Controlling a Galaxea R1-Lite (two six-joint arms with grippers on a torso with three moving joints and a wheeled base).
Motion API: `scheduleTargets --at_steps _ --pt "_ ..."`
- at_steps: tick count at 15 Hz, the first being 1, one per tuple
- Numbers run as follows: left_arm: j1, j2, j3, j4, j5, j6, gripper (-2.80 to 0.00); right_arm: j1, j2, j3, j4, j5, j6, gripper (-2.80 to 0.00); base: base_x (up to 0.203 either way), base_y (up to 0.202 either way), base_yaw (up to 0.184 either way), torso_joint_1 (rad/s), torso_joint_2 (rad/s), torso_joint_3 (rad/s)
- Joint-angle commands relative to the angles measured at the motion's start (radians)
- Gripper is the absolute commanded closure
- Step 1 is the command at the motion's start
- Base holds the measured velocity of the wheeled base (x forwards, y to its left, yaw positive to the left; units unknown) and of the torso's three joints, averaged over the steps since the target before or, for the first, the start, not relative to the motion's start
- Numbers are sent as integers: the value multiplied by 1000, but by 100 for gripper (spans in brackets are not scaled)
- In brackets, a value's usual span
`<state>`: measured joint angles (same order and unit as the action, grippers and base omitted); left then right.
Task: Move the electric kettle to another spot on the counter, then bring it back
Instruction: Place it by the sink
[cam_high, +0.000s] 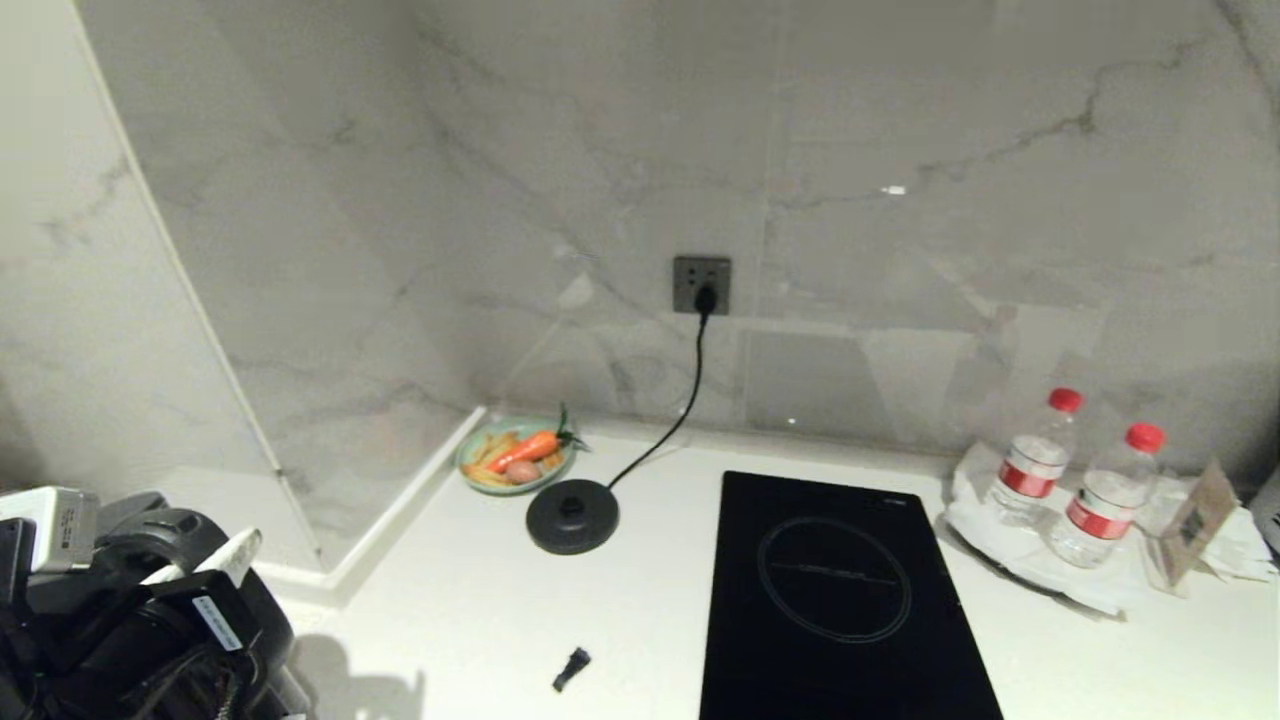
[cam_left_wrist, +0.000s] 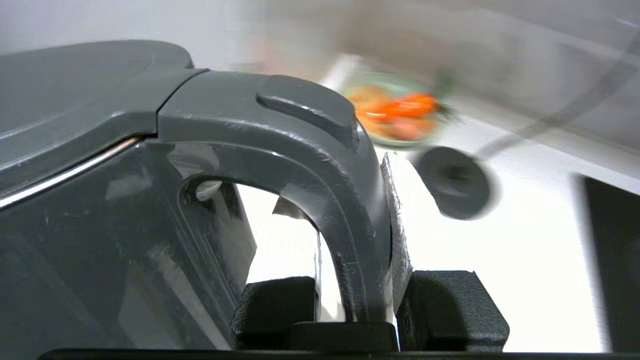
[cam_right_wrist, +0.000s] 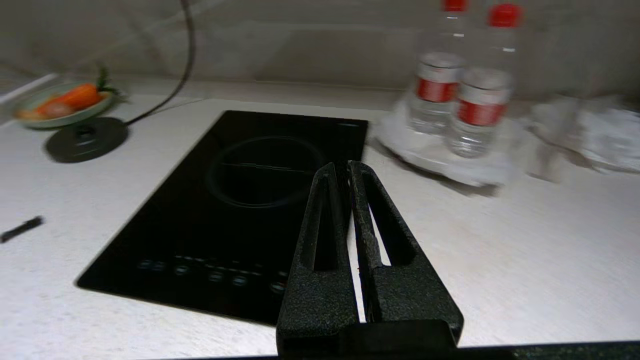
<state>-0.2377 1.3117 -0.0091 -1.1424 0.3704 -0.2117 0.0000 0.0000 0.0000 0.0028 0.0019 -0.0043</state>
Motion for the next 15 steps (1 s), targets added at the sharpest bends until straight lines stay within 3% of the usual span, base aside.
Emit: scheduleTargets --at_steps 1,15 --pt "0 2 0 -8 2 -2 0 0 0 0 0 0 0 0 -2 -8 175 2 3 6" --pt "0 3 -2 -7 2 -2 0 0 0 0 0 1 1 0 -2 -8 175 1 5 2"
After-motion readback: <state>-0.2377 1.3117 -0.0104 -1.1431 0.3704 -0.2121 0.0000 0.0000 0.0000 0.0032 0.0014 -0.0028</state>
